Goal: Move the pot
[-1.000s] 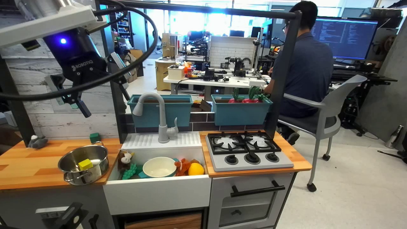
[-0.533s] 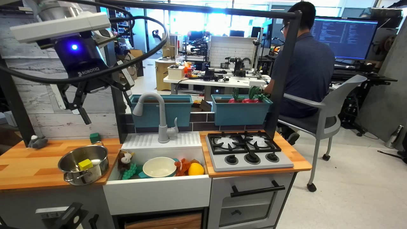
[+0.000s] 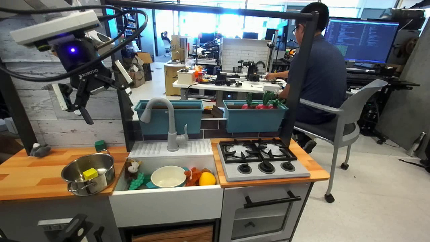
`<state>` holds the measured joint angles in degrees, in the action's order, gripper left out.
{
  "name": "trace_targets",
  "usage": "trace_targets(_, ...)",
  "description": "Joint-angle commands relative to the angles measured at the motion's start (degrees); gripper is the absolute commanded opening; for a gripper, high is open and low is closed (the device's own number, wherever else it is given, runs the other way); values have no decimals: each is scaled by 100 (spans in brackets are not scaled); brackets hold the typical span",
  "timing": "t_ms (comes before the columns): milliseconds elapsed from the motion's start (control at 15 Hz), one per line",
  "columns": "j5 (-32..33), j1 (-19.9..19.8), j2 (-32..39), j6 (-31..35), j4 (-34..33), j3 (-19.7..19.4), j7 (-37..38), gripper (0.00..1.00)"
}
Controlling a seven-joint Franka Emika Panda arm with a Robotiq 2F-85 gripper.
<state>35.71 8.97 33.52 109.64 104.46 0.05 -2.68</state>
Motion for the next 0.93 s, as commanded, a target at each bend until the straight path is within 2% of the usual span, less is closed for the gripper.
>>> trace_targets(0,226,90,331,-70,-300,-42,179,100)
trace_targets(133,401,82,373,119,-225,-48,288,100)
trace_targets(200,70,-53,325,430,-113,19,735,100)
trace_targets(400,-520,-196,205,1121,251,60,1109,100)
trace_targets(867,-1847,-360,322,2819,735,-8,1583,100)
